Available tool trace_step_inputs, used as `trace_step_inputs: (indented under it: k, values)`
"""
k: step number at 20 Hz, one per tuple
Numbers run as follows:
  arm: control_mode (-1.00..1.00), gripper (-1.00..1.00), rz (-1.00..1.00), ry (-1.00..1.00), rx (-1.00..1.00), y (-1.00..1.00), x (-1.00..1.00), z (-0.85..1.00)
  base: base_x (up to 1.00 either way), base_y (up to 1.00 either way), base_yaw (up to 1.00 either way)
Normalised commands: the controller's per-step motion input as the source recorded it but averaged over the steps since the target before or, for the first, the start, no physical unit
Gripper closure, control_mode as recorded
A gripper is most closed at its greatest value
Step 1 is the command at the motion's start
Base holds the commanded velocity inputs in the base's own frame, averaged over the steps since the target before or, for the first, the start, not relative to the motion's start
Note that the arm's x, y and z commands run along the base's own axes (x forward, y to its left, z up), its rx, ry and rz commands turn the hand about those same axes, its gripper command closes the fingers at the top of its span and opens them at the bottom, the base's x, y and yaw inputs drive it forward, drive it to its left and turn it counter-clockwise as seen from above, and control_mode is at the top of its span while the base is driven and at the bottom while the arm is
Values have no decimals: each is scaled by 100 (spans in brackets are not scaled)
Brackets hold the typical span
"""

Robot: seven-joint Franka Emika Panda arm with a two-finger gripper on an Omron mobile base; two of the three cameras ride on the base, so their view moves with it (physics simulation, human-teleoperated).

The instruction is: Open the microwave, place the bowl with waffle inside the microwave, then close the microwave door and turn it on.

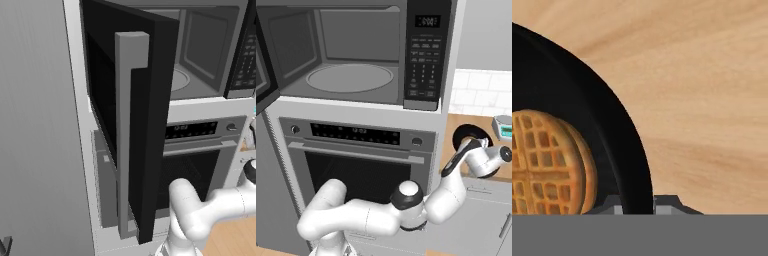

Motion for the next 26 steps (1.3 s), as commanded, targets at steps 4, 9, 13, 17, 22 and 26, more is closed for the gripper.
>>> trace_step_inputs:
  k: [4,9,13,17,22,26]
  values:
    - [-100,100,0,-6,5,-63,-91,-2,0,0,0]
    - [-100,100,0,-21,2,-60,-100,-5,0,0,0]
    - [-100,100,0,-30,0,-21,-100,-2,0,0,0]
    - [-100,100,0,-35,-8,28,-100,-18,0,0,0]
    - [-100,100,0,-15,-25,95,-100,-12,0,0,0]
    - [-100,100,0,0,-26,100,-100,0,0,0,0]
